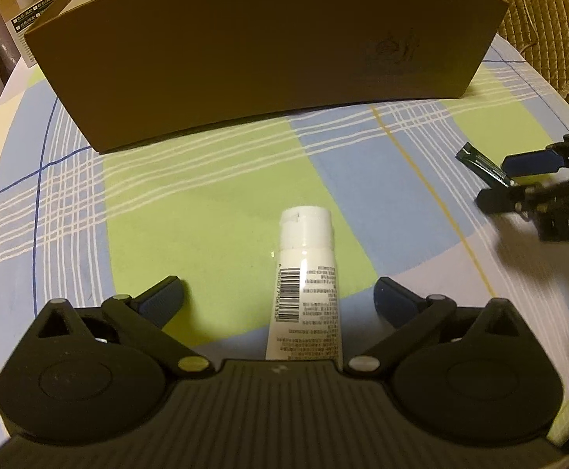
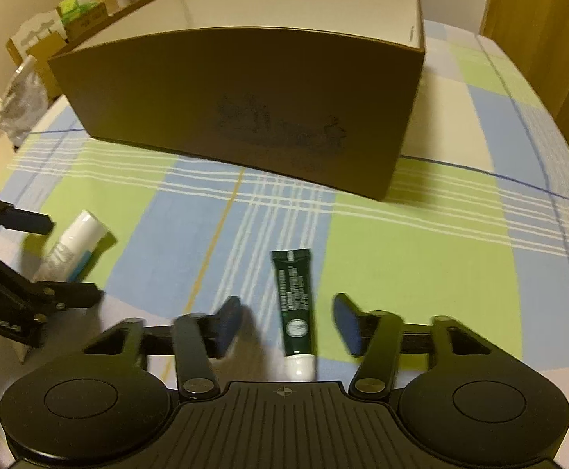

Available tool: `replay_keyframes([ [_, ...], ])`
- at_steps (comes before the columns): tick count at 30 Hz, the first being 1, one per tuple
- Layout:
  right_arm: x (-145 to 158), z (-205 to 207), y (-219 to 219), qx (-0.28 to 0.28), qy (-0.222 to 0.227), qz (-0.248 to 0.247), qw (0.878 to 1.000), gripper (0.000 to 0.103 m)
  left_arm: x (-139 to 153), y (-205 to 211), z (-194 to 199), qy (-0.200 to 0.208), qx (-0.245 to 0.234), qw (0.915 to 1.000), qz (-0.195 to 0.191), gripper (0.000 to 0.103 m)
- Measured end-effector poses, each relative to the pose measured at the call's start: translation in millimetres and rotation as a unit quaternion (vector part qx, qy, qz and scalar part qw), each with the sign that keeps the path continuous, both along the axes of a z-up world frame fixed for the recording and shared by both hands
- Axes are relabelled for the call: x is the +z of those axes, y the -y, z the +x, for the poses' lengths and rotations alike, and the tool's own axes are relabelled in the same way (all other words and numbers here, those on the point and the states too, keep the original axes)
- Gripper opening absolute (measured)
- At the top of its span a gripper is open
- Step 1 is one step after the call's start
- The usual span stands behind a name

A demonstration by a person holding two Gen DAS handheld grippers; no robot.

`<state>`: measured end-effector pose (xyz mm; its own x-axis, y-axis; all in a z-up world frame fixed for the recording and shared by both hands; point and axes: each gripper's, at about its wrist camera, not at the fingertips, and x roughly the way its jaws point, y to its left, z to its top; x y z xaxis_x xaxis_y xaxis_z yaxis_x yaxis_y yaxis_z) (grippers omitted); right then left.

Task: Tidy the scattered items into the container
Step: 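Adjust grips and lift the white tube and green tube upright with both tools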

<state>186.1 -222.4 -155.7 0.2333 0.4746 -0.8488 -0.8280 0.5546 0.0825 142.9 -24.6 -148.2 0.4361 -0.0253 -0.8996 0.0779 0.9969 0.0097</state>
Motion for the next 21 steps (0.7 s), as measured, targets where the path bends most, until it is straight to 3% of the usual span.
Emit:
replay_keyframes([
  [2, 0, -2, 0, 0.002, 0.005, -0.002, 1.000, 0.064, 2, 1, 1, -0.005, 0.001, 1.0000, 0.001, 0.100],
  [7, -1, -2, 0, 0.010, 0.006, -0.003, 1.000, 0.064, 11, 3, -1, 0.015, -0.015, 0.9998, -0.006, 0.058],
  [12, -2, -4, -1, 0.016, 0.011, -0.007, 1.000, 0.064, 16, 6, -4, 0.016, -0.041, 0.9990, -0.009, 0.026],
  [21, -3, -6, -3, 0.017, 0.021, -0.010, 1.000, 0.064, 13, 8, -2, 0.010, -0.027, 0.9995, -0.009, 0.029],
])
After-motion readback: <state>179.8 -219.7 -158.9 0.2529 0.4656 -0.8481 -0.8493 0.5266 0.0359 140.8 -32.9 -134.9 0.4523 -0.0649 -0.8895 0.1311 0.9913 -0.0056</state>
